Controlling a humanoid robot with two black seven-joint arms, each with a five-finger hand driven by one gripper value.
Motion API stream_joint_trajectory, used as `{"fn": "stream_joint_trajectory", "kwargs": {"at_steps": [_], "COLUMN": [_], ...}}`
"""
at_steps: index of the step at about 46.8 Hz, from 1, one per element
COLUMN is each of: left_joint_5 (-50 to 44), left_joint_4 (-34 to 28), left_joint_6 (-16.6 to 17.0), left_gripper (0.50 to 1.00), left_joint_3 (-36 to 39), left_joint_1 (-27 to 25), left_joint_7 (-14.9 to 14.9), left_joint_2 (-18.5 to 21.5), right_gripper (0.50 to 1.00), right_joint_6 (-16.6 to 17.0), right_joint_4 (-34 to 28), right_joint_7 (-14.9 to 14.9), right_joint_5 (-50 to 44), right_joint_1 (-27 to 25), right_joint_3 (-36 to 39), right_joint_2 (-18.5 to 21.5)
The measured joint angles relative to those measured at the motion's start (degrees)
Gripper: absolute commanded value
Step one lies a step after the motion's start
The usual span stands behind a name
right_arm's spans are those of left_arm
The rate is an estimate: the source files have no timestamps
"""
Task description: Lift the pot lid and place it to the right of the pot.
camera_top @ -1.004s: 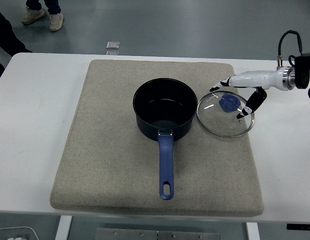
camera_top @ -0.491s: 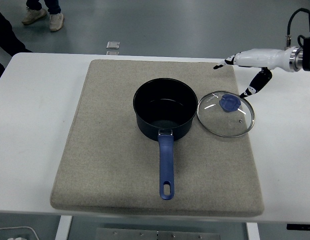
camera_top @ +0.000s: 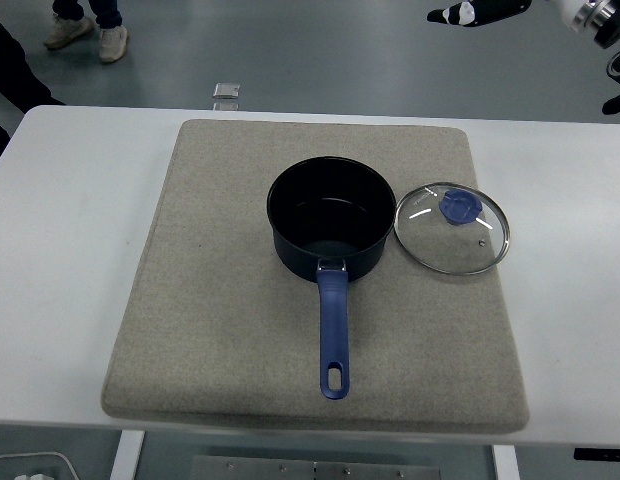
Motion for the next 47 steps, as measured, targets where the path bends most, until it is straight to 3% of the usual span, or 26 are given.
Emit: {"fn": "stream_joint_trajectory", "kwargs": {"at_steps": [6, 21, 38, 47], "left_joint_5": [0.0, 0.0, 0.0, 0.0], "left_joint_4": [0.0, 0.0, 0.0, 0.0], "left_joint_6": [0.0, 0.0, 0.0, 0.0], "left_gripper": [1.0, 1.0, 1.0, 1.0], "left_joint_3": [0.0, 0.0, 0.0, 0.0], "left_joint_1": [0.0, 0.0, 0.0, 0.0], "left_joint_7": [0.0, 0.0, 0.0, 0.0], "left_joint_2": [0.0, 0.0, 0.0, 0.0], "right_gripper": [0.95, 0.95, 0.95, 0.95], "right_joint_6": [0.4, -1.0, -2.0, -2.0], "right_joint_4": [-2.6, -2.9, -3.2, -3.2], "right_joint_7": [0.0, 0.0, 0.0, 0.0], "right_joint_5": [10.0, 23.7, 27.9, 32.5], "right_joint_1": [-0.5, -3.7, -10.9, -12.2], "right_joint_3": [-0.3, -0.1, 0.2, 0.2], "right_joint_2": [1.0, 3.0, 4.9, 5.3]}}
